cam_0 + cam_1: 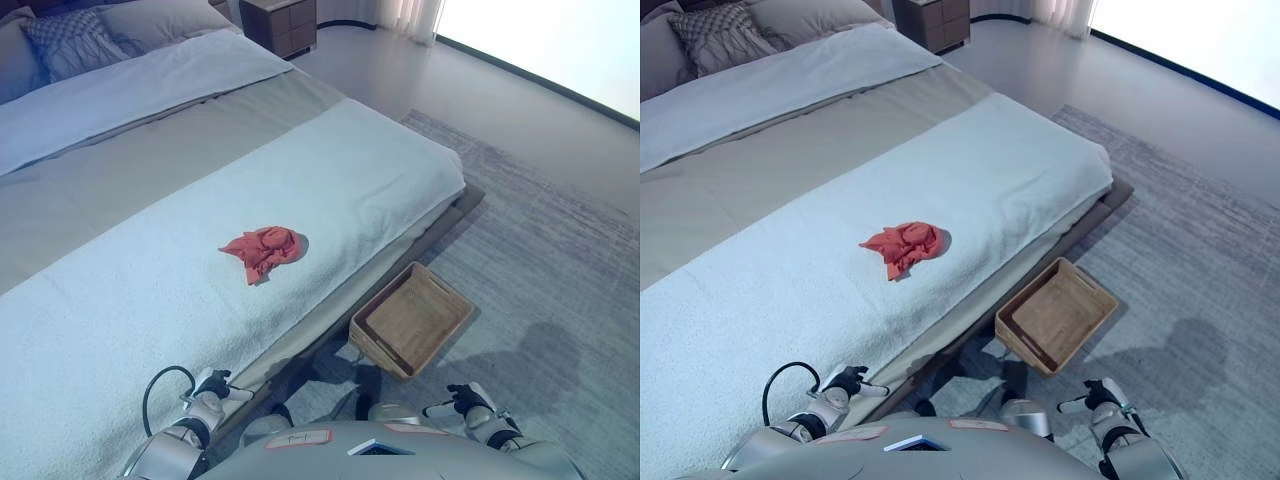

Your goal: Put the clothes on the bed into the basket.

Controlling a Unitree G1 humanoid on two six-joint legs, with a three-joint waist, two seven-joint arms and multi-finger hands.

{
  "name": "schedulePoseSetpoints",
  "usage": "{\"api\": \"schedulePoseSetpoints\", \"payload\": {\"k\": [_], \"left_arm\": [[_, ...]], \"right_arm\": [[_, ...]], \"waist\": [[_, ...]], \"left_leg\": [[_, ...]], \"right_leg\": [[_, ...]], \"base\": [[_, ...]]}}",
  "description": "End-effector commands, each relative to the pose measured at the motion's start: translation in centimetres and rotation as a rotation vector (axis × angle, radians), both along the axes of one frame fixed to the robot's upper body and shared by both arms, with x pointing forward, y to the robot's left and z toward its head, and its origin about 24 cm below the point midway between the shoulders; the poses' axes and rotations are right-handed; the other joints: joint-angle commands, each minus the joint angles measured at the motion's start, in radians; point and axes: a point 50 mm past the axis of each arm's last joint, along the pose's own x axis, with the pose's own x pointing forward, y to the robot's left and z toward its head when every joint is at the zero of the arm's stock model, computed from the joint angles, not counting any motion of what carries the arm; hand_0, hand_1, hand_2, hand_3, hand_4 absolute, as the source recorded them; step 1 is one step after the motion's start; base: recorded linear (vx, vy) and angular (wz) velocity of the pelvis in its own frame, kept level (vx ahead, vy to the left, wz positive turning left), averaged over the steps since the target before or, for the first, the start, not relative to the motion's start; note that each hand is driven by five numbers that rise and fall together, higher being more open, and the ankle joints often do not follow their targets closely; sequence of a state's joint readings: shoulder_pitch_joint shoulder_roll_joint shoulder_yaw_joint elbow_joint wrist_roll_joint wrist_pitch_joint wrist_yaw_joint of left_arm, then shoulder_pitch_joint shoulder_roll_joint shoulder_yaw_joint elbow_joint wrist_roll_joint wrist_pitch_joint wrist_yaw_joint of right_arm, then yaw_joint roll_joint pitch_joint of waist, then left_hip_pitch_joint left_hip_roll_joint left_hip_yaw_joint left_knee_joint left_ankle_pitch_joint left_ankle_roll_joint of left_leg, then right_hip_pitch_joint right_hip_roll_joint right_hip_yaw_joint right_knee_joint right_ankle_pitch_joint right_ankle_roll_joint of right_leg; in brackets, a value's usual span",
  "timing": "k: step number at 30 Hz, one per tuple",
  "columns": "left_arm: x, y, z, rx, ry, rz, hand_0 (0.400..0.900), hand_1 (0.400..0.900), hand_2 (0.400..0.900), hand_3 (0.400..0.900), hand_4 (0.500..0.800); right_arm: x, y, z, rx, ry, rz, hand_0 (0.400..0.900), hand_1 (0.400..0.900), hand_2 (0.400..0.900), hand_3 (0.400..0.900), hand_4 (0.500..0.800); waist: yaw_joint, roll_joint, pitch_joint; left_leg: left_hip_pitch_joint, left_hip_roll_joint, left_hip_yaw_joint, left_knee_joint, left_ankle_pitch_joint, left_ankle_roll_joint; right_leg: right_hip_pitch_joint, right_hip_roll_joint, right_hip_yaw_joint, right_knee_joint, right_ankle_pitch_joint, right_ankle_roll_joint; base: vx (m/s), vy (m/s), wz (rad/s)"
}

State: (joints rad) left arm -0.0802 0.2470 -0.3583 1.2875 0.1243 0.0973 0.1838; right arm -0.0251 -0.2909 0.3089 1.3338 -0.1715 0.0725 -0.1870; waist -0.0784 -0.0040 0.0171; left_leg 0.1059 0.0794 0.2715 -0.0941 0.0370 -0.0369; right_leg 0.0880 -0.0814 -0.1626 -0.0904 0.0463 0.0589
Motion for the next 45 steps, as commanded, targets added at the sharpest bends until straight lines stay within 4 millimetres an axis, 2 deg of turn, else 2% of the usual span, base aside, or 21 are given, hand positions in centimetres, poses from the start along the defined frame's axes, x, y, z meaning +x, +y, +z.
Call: {"api": "schedulePoseSetpoints", "payload": {"k": [1, 12, 18, 21, 23, 25, 27, 28, 29, 31, 34, 35, 36, 37, 39, 42, 43, 44, 45], "left_arm": [[2.8, 1.1, 1.0, 0.048, -0.051, -0.015, 0.900, 0.900, 0.900, 0.900, 0.800], [2.6, 2.0, 1.2, 0.088, -0.042, -0.014, 0.900, 0.900, 0.900, 0.900, 0.800], [3.5, 2.2, 1.6, 0.094, -0.084, 0.005, 0.900, 0.900, 0.900, 0.900, 0.800], [5.3, 2.0, 2.2, 0.088, -0.146, 0.004, 0.900, 0.900, 0.900, 0.900, 0.800], [6.1, 1.8, 2.5, 0.084, -0.175, 0.006, 0.900, 0.900, 0.900, 0.900, 0.800], [6.0, 1.9, 2.5, 0.085, -0.172, 0.013, 0.900, 0.900, 0.900, 0.900, 0.800], [5.5, 1.9, 2.2, 0.085, -0.153, 0.015, 0.900, 0.900, 0.900, 0.900, 0.800], [5.1, 1.8, 2.1, 0.082, -0.141, 0.016, 0.900, 0.900, 0.900, 0.900, 0.800], [4.8, 1.8, 1.9, 0.081, -0.131, 0.019, 0.900, 0.900, 0.900, 0.900, 0.800], [3.9, 1.8, 1.6, 0.075, -0.102, 0.024, 0.900, 0.900, 0.900, 0.900, 0.800], [3.8, 2.5, 1.8, 0.088, -0.095, 0.030, 0.900, 0.900, 0.900, 0.900, 0.800], [4.0, 2.8, 1.9, 0.098, -0.097, 0.026, 0.900, 0.900, 0.900, 0.900, 0.800], [4.3, 3.0, 2.1, 0.106, -0.105, 0.022, 0.900, 0.900, 0.900, 0.900, 0.800], [4.8, 3.2, 2.4, 0.114, -0.118, 0.014, 0.900, 0.900, 0.900, 0.900, 0.800], [5.9, 3.2, 2.8, 0.122, -0.145, -0.014, 0.900, 0.900, 0.900, 0.900, 0.800], [7.1, 3.4, 3.4, 0.140, -0.177, -0.037, 0.900, 0.900, 0.900, 0.900, 0.800], [7.1, 3.4, 3.4, 0.140, -0.177, -0.037, 0.900, 0.900, 0.900, 0.900, 0.800], [8.1, 2.9, 3.7, 0.138, -0.204, -0.059, 0.900, 0.900, 0.900, 0.900, 0.800], [8.4, 2.7, 3.8, 0.130, -0.215, -0.061, 0.900, 0.900, 0.900, 0.900, 0.800]], "right_arm": [[2.6, -1.3, 0.9, -0.067, -0.032, 0.054, 0.900, 0.900, 0.900, 0.900, 0.800], [2.7, -1.6, 1.0, -0.078, -0.041, 0.046, 0.900, 0.900, 0.900, 0.900, 0.800], [3.0, -1.7, 1.2, -0.082, -0.052, 0.047, 0.900, 0.900, 0.900, 0.900, 0.800], [4.0, -2.4, 1.7, -0.100, -0.086, 0.043, 0.900, 0.900, 0.900, 0.900, 0.800], [4.8, -3.0, 2.2, -0.125, -0.110, 0.043, 0.900, 0.900, 0.900, 0.900, 0.800], [5.2, -3.3, 2.4, -0.133, -0.124, 0.034, 0.900, 0.900, 0.900, 0.900, 0.800], [5.0, -3.5, 2.4, -0.132, -0.118, 0.022, 0.900, 0.900, 0.900, 0.900, 0.800], [4.8, -3.6, 2.4, -0.130, -0.114, 0.012, 0.900, 0.900, 0.900, 0.900, 0.800], [4.6, -3.6, 2.3, -0.129, -0.110, 0.009, 0.900, 0.900, 0.900, 0.900, 0.800], [4.1, -3.7, 2.2, -0.128, -0.092, 0.003, 0.900, 0.900, 0.900, 0.900, 0.800], [4.0, -3.6, 2.2, -0.125, -0.077, 0.016, 0.900, 0.900, 0.900, 0.900, 0.800], [4.2, -3.6, 2.2, -0.125, -0.075, 0.020, 0.900, 0.900, 0.900, 0.900, 0.800], [4.4, -3.6, 2.3, -0.125, -0.082, 0.022, 0.900, 0.900, 0.900, 0.900, 0.800], [5.2, -3.5, 2.5, -0.124, -0.106, 0.031, 0.900, 0.900, 0.900, 0.900, 0.800], [6.6, -3.1, 2.8, -0.125, -0.145, 0.062, 0.900, 0.900, 0.900, 0.900, 0.800], [8.6, -2.7, 3.4, -0.127, -0.207, 0.103, 0.900, 0.900, 0.900, 0.900, 0.800], [8.6, -2.7, 3.4, -0.127, -0.207, 0.103, 0.900, 0.900, 0.900, 0.900, 0.800], [9.9, -2.4, 3.9, -0.128, -0.247, 0.128, 0.900, 0.900, 0.900, 0.900, 0.800], [11.1, -2.3, 4.5, -0.134, -0.284, 0.154, 0.900, 0.900, 0.900, 0.900, 0.800]], "waist": [[0.017, 0.024, 0.026], [0.019, 0.024, 0.030], [0.019, 0.024, 0.045], [0.024, 0.002, 0.095], [0.023, -0.003, 0.106], [0.025, 0.000, 0.091], [0.027, 0.007, 0.084], [0.029, 0.017, 0.082], [0.031, 0.026, 0.079], [0.033, 0.039, 0.068], [0.041, 0.037, 0.069], [0.038, 0.033, 0.078], [0.034, 0.028, 0.092], [0.023, 0.025, 0.112], [0.012, 0.031, 0.135], [0.000, 0.039, 0.140], [0.000, 0.039, 0.140], [-0.006, 0.039, 0.138], [-0.013, 0.032, 0.136]], "left_leg": [[0.039, -0.037, 0.012, 0.007, -0.086, 0.011], [0.036, -0.031, 0.009, 0.007, -0.081, 0.006], [0.029, -0.025, -0.001, 0.007, -0.060, 0.003], [-0.113, -0.034, -0.039, 0.221, -0.095, -0.011], [-0.187, -0.029, -0.048, 0.187, -0.043, -0.023], [-0.226, 0.000, -0.053, 0.104, 0.020, -0.025], [-0.211, 0.043, -0.012, 0.010, 0.043, -0.037], [-0.202, 0.052, -0.002, 0.007, 0.053, -0.040], [-0.204, 0.047, -0.004, 0.007, 0.056, -0.031], [-0.190, 0.014, -0.018, 0.007, 0.045, -0.014], [-0.141, -0.025, 0.001, 0.007, 0.010, 0.027], [-0.113, -0.049, -0.010, 0.007, -0.013, 0.038], [-0.095, -0.068, -0.015, 0.007, -0.023, 0.055], [-0.081, -0.081, -0.023, 0.007, -0.026, 0.070], [-0.079, -0.085, -0.031, 0.007, -0.019, 0.087], [-0.066, -0.094, -0.055, 0.007, -0.032, 0.085], [-0.066, -0.094, -0.055, 0.007, -0.032, 0.085], [-0.060, -0.096, -0.076, 0.007, -0.037, 0.076], [-0.056, -0.103, -0.084, 0.007, -0.045, 0.071]], "right_leg": [[0.010, 0.018, -0.032, 0.003, -0.026, 0.036], [0.010, 0.023, -0.035, 0.003, -0.031, 0.032], [-0.003, 0.032, -0.033, 0.025, -0.055, 0.021], [-0.028, 0.008, -0.044, 0.049, -0.059, 0.005], [-0.056, -0.007, -0.079, 0.040, -0.047, 0.010], [-0.085, -0.020, -0.096, 0.044, -0.040, 0.017], [-0.080, -0.030, -0.101, 0.060, -0.068, 0.029], [-0.068, -0.028, -0.101, 0.059, -0.076, 0.032], [-0.065, -0.029, -0.106, 0.056, -0.069, 0.031], [-0.042, -0.062, -0.105, 0.076, -0.085, 0.045], [-0.071, -0.111, -0.068, 0.239, -0.103, 0.050], [-0.092, -0.132, -0.047, 0.340, -0.098, 0.059], [-0.132, -0.149, -0.022, 0.435, -0.057, 0.061], [-0.171, -0.151, 0.009, 0.530, -0.006, 0.060], [-0.262, -0.118, 0.069, 0.646, 0.015, 0.039], [-0.306, -0.075, 0.086, 0.560, -0.021, 0.026], [-0.306, -0.075, 0.086, 0.560, -0.021, 0.026], [-0.297, -0.058, 0.100, 0.409, -0.015, 0.037], [-0.297, -0.032, 0.137, 0.286, 0.011, 0.051]], "base": [[0.00, 0.000, 0.00], [0.00, -0.003, 0.00], [0.01, -0.050, 0.11], [-0.13, -0.041, 0.39], [-0.12, 0.063, 0.53], [0.05, 0.129, 0.26], [0.20, 0.185, 0.13], [0.18, 0.233, -0.06], [0.21, 0.280, -0.12], [0.26, 0.347, -0.17], [0.26, 0.346, -0.17], [0.22, 0.325, 0.04], [0.18, 0.311, 0.19], [0.09, 0.261, 0.17], [0.05, 0.177, 0.27], [0.13, 0.079, 0.46], [0.19, 0.014, 0.65], [0.19, -0.033, 0.71], [0.26, -0.056, 0.99]]}}
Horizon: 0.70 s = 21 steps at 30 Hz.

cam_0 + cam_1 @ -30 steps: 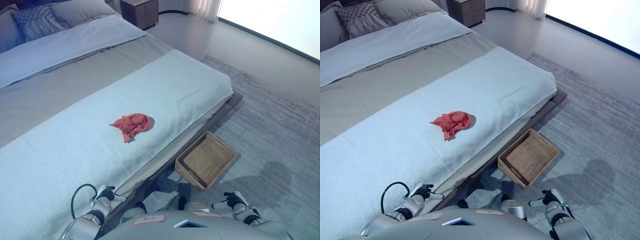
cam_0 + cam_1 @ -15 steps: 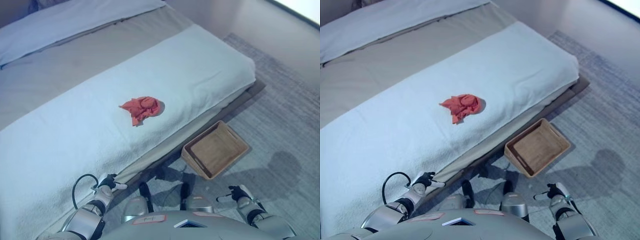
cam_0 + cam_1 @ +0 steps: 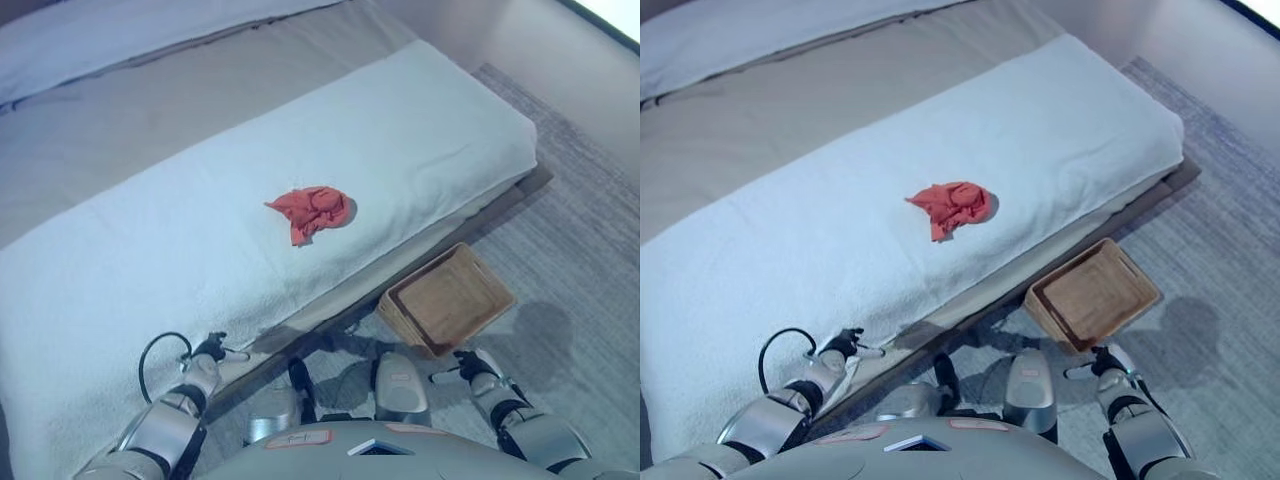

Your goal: Put the clothes on the bed into the basket.

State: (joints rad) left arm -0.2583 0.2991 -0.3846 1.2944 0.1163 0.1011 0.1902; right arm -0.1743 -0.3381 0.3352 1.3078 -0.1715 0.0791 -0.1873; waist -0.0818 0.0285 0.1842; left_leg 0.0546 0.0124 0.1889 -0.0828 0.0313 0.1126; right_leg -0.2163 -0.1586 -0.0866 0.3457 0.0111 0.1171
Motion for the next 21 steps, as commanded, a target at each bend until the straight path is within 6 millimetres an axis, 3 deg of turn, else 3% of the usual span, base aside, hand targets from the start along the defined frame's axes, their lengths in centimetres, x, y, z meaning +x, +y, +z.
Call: {"api": "schedulePoseSetpoints", "payload": {"k": [1, 3, 5, 8, 14, 21], "left_arm": [[1.5, 1.2, 1.1, 0.064, -0.060, -0.008, 0.900, 0.900, 0.900, 0.900, 0.800], [1.5, 1.0, 1.0, 0.065, -0.062, -0.012, 0.900, 0.900, 0.900, 0.900, 0.800], [1.4, 1.1, 1.0, 0.069, -0.059, -0.012, 0.900, 0.900, 0.900, 0.900, 0.800], [0.8, 1.1, 0.7, 0.071, -0.048, 0.005, 0.900, 0.900, 0.900, 0.900, 0.800], [-1.3, 0.6, -0.4, 0.069, 0.013, 0.044, 0.900, 0.900, 0.900, 0.900, 0.800], [-3.8, 0.3, -1.4, 0.062, 0.097, 0.092, 0.900, 0.900, 0.900, 0.900, 0.800]], "right_arm": [[5.2, -1.0, 2.8, -0.087, -0.163, 0.092, 0.900, 0.900, 0.900, 0.900, 0.800], [7.4, -0.6, 3.9, -0.093, -0.236, 0.129, 0.900, 0.900, 0.900, 0.900, 0.800], [10.1, -0.4, 5.8, -0.121, -0.328, 0.190, 0.900, 0.900, 0.900, 0.900, 0.800], [13.1, 0.6, 8.4, -0.149, -0.455, 0.296, 0.900, 0.900, 0.900, 0.900, 0.800], [17.3, 3.1, 12.8, -0.193, -0.647, 0.451, 0.900, 0.900, 0.900, 0.900, 0.800], [20.7, 5.3, 16.3, -0.236, -0.751, 0.526, 0.900, 0.900, 0.900, 0.900, 0.800]], "waist": [[-0.012, -0.009, -0.033], [-0.011, -0.025, -0.033], [-0.007, -0.037, -0.032], [-0.004, -0.044, -0.047], [0.008, -0.024, -0.065], [0.045, 0.009, -0.063]], "left_leg": [[0.000, -0.044, -0.014, -0.004, -0.045, -0.082], [0.009, -0.053, -0.038, -0.004, -0.055, -0.089], [0.020, -0.061, -0.067, -0.004, -0.066, -0.095], [0.026, -0.065, -0.133, -0.004, -0.083, -0.101], [-0.004, -0.027, -0.198, -0.004, -0.072, -0.127], [-0.051, 0.005, -0.217, -0.004, -0.053, -0.161]], "right_leg": [[0.009, 0.057, 0.087, -0.223, 0.073, 0.004], [-0.004, 0.069, 0.129, -0.333, 0.131, 0.020], [-0.019, 0.079, 0.133, -0.372, 0.161, 0.026], [0.016, 0.098, 0.189, -0.383, 0.153, 0.008], [0.029, 0.111, 0.105, -0.386, 0.119, -0.020], [0.029, 0.113, 0.047, -0.420, 0.104, -0.035]], "base": [[0.20, -0.078, 0.82], [0.20, -0.094, 0.86], [0.22, -0.117, 0.93], [0.22, -0.142, 1.01], [0.18, -0.171, 0.69], [0.12, -0.115, 0.26]]}}
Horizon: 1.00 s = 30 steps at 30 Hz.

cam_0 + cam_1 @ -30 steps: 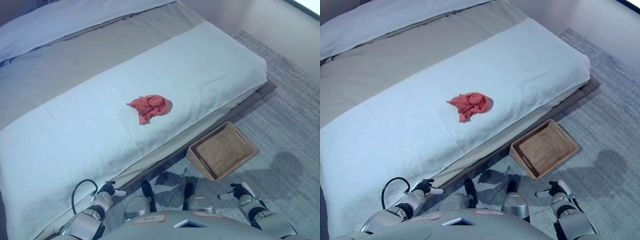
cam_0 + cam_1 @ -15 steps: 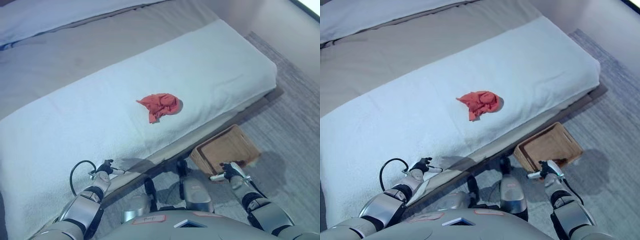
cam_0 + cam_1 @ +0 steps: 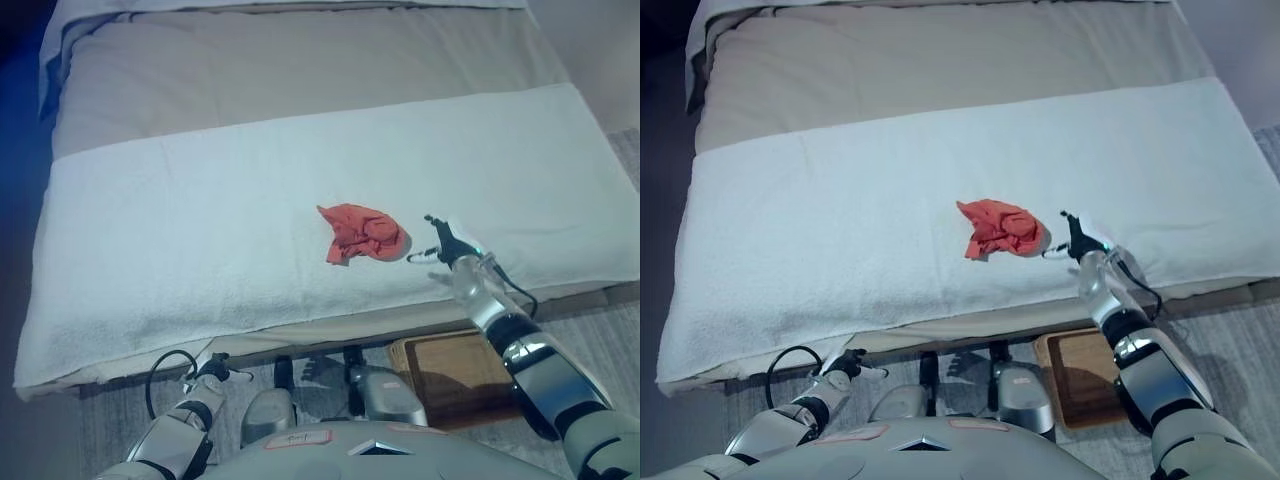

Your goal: Put the clothes on the bed into the basket.

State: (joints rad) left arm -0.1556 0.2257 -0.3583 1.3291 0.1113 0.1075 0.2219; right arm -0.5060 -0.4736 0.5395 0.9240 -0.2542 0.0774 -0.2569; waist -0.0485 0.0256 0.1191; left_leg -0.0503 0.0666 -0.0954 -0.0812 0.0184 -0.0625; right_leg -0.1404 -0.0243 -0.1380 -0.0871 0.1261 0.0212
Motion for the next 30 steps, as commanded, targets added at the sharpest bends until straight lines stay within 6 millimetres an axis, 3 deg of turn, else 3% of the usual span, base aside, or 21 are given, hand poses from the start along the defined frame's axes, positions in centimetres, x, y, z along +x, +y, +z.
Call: {"api": "schedulePoseSetpoints", "payload": {"k": [1, 5, 10, 13, 19, 25, 26, 30], "left_arm": [[1.0, 2.3, 0.9, 0.103, -0.011, 0.031, 0.900, 0.900, 0.900, 0.900, 0.800], [1.0, 3.2, 1.2, 0.121, -0.028, 0.076, 0.900, 0.900, 0.900, 0.900, 0.800], [1.4, 4.3, 1.7, 0.140, -0.063, 0.100, 0.900, 0.900, 0.900, 0.900, 0.800], [2.0, 4.1, 1.9, 0.132, -0.083, 0.078, 0.900, 0.900, 0.900, 0.900, 0.800], [4.5, 3.6, 2.7, 0.122, -0.166, 0.028, 0.900, 0.900, 0.900, 0.900, 0.800], [5.6, 2.3, 2.8, 0.084, -0.201, -0.002, 0.900, 0.900, 0.900, 0.900, 0.800], [5.6, 2.2, 2.8, 0.084, -0.206, 0.000, 0.900, 0.900, 0.900, 0.900, 0.800], [6.7, 1.2, 3.1, 0.055, -0.240, 0.010, 0.900, 0.900, 0.900, 0.900, 0.800]], "right_arm": [[3.9, 1.8, 4.6, -0.078, -0.172, 0.073, 0.900, 0.900, 0.900, 0.900, 0.800], [5.7, 2.0, 6.8, -0.122, -0.217, 0.063, 0.900, 0.900, 0.900, 0.900, 0.800], [7.3, -0.2, 10.1, -0.200, -0.254, -0.021, 0.900, 0.900, 0.900, 0.900, 0.800], [7.5, -1.1, 10.7, -0.234, -0.245, -0.053, 0.900, 0.900, 0.900, 0.900, 0.800], [8.4, -2.3, 13.7, -0.318, -0.284, -0.071, 0.900, 0.900, 0.900, 0.900, 0.800], [7.7, -3.5, 12.7, -0.351, -0.232, -0.103, 0.900, 0.900, 0.900, 0.900, 0.800], [7.5, -3.8, 12.4, -0.352, -0.227, -0.111, 0.400, 0.400, 0.400, 0.400, 0.500], [6.5, -4.6, 10.5, -0.344, -0.173, -0.132, 0.400, 0.400, 0.400, 0.400, 0.500]], "waist": [[0.018, 0.020, 0.005], [0.047, 0.054, 0.029], [0.087, 0.100, 0.071], [0.105, 0.128, 0.096], [0.121, 0.166, 0.132], [0.118, 0.196, 0.137], [0.115, 0.201, 0.135], [0.097, 0.216, 0.118]], "left_leg": [[0.045, -0.047, 0.067, -0.006, -0.036, 0.011], [-0.009, -0.043, 0.061, -0.006, -0.012, 0.000], [-0.091, -0.048, 0.040, -0.006, 0.023, -0.008], [-0.121, -0.051, 0.028, -0.006, 0.038, -0.012], [-0.184, -0.059, 0.028, -0.006, 0.058, -0.021], [-0.189, -0.072, 0.035, -0.006, 0.055, -0.025], [-0.188, -0.075, 0.035, -0.006, 0.053, -0.024], [-0.172, -0.081, 0.040, -0.006, 0.043, -0.022]], "right_leg": [[-0.050, -0.021, 0.094, 0.010, -0.011, 0.060], [-0.094, -0.027, 0.082, 0.009, -0.008, 0.057], [-0.165, -0.036, 0.064, 0.028, -0.011, 0.053], [-0.197, -0.037, 0.052, 0.048, -0.019, 0.048], [-0.271, -0.042, 0.054, 0.071, -0.014, 0.045], [-0.284, -0.048, 0.074, 0.077, -0.014, 0.046], [-0.285, -0.049, 0.077, 0.079, -0.014, 0.048], [-0.275, -0.055, 0.088, 0.077, -0.018, 0.049]], "base": [[0.06, -0.085, 0.14], [0.01, -0.060, 0.16], [-0.02, -0.045, 0.25], [0.01, -0.024, 0.15], [0.00, -0.005, 0.03], [0.03, 0.025, -0.05], [0.04, 0.048, -0.10], [0.04, 0.035, -0.06]]}}
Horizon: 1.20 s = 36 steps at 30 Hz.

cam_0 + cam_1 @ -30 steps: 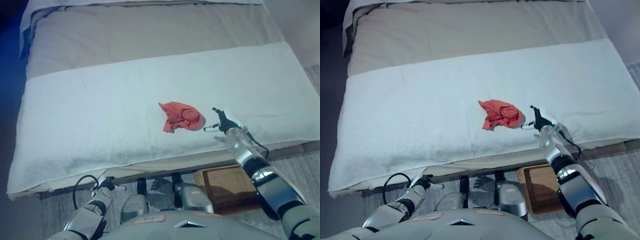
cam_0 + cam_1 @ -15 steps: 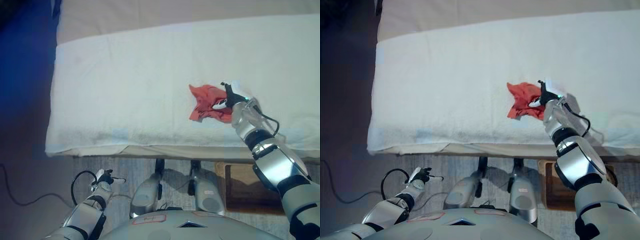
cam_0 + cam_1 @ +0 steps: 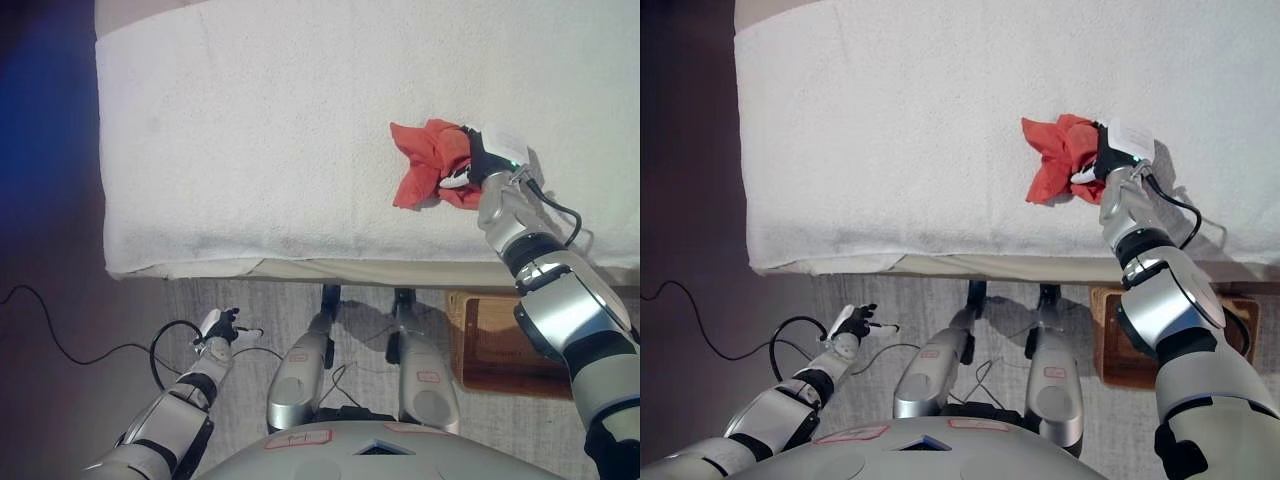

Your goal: Put the clothes on the bed into the basket.

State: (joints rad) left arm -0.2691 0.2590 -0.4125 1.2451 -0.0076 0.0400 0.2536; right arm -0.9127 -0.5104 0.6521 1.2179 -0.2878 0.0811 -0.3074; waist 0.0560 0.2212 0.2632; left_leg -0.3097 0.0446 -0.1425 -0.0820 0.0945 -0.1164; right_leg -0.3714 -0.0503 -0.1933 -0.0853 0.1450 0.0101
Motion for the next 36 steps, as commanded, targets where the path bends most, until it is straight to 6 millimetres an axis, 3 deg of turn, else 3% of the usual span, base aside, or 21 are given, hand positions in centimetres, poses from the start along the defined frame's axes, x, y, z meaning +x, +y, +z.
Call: {"api": "schedulePoseSetpoints", "payload": {"k": [1, 2, 5, 7, 8, 14, 25, 34, 35, 36], "left_arm": [[0.4, 1.6, 0.5, 0.091, 0.008, 0.034, 0.900, 0.900, 0.900, 0.900, 0.800], [0.4, 1.6, 0.5, 0.091, 0.008, 0.034, 0.900, 0.900, 0.900, 0.900, 0.800], [0.2, 1.0, 0.2, 0.084, 0.027, 0.047, 0.900, 0.900, 0.900, 0.900, 0.800], [-0.2, 1.1, 0.0, 0.085, 0.045, 0.053, 0.900, 0.900, 0.900, 0.900, 0.800], [-0.8, 0.8, -0.4, 0.082, 0.071, 0.054, 0.900, 0.900, 0.900, 0.900, 0.800], [-1.4, 0.7, -0.7, 0.075, 0.092, 0.053, 0.900, 0.900, 0.900, 0.900, 0.800], [-1.0, 1.5, -0.3, 0.112, 0.093, 0.026, 0.900, 0.900, 0.900, 0.900, 0.800], [-0.7, 1.6, -0.1, 0.125, 0.088, -0.007, 0.900, 0.900, 0.900, 0.900, 0.800], [-0.5, 1.4, -0.1, 0.127, 0.086, -0.016, 0.900, 0.900, 0.900, 0.900, 0.800], [-0.3, 1.1, 0.0, 0.121, 0.081, -0.023, 0.900, 0.900, 0.900, 0.900, 0.800]], "right_arm": [[-0.8, -2.9, 0.2, -0.086, 0.032, -0.102, 0.400, 0.400, 0.400, 0.400, 0.500], [-0.8, -2.9, 0.2, -0.086, 0.032, -0.102, 0.400, 0.400, 0.400, 0.400, 0.500], [-2.6, -3.4, -3.1, -0.046, 0.103, -0.132, 0.400, 0.400, 0.400, 0.400, 0.500], [-3.0, -3.8, -3.5, -0.039, 0.114, -0.146, 0.400, 0.400, 0.400, 0.400, 0.500], [-4.1, -4.1, -5.0, -0.016, 0.144, -0.162, 0.400, 0.400, 0.400, 0.400, 0.500], [-7.0, -6.6, -7.1, 0.038, 0.188, -0.255, 0.400, 0.400, 0.400, 0.400, 0.500], [-12.4, -11.4, -9.5, 0.050, 0.293, -0.475, 0.400, 0.400, 0.400, 0.400, 0.500], [-14.6, -14.4, -8.6, 0.029, 0.299, -0.604, 0.400, 0.400, 0.400, 0.400, 0.500], [-14.9, -14.8, -8.5, 0.016, 0.306, -0.619, 0.900, 0.900, 0.900, 0.900, 0.800], [-15.2, -15.0, -8.5, 0.014, 0.323, -0.631, 0.900, 0.900, 0.900, 0.900, 0.800]], "waist": [[-0.015, 0.021, -0.029], [-0.015, 0.022, -0.028], [-0.054, 0.013, -0.054], [-0.062, 0.009, -0.064], [-0.077, -0.001, -0.090], [-0.126, -0.047, -0.149], [-0.189, -0.099, -0.211], [-0.213, -0.086, -0.221], [-0.214, -0.083, -0.221], [-0.216, -0.079, -0.221]], "left_leg": [[0.095, -0.059, 0.089, -0.005, -0.036, 0.031], [0.096, -0.059, 0.089, -0.005, -0.036, 0.031], [0.147, -0.056, 0.099, -0.005, -0.065, 0.038], [0.164, -0.055, 0.103, -0.005, -0.075, 0.041], [0.194, -0.055, 0.114, -0.005, -0.095, 0.049], [0.296, -0.058, 0.175, -0.005, -0.146, 0.074], [0.386, -0.070, 0.305, -0.005, -0.192, 0.104], [0.412, -0.084, 0.349, -0.005, -0.204, 0.116], [0.414, -0.086, 0.349, -0.005, -0.205, 0.116], [0.415, -0.088, 0.349, -0.005, -0.206, 0.117]], "right_leg": [[-0.037, -0.030, 0.145, 0.074, -0.037, 0.060], [-0.036, -0.030, 0.145, 0.073, -0.037, 0.060], [0.022, -0.033, 0.151, 0.053, -0.045, 0.060], [0.042, -0.032, 0.154, 0.043, -0.045, 0.060], [0.071, -0.031, 0.160, 0.032, -0.046, 0.060], [0.148, -0.005, 0.205, -0.002, -0.037, 0.068], [0.173, 0.048, 0.329, -0.001, 0.004, 0.094], [0.173, 0.056, 0.363, 0.006, 0.024, 0.115], [0.175, 0.055, 0.363, 0.004, 0.025, 0.117], [0.176, 0.053, 0.362, 0.003, 0.026, 0.117]], "base": [[0.03, 0.016, -0.05], [0.06, 0.015, -0.08], [0.08, -0.002, -0.16], [0.09, -0.008, -0.21], [0.09, -0.017, -0.26], [0.04, -0.008, -0.48], [-0.05, -0.002, -0.52], [-0.03, -0.003, -0.17], [0.00, 0.000, 0.00], [-0.01, -0.006, 0.06]]}}
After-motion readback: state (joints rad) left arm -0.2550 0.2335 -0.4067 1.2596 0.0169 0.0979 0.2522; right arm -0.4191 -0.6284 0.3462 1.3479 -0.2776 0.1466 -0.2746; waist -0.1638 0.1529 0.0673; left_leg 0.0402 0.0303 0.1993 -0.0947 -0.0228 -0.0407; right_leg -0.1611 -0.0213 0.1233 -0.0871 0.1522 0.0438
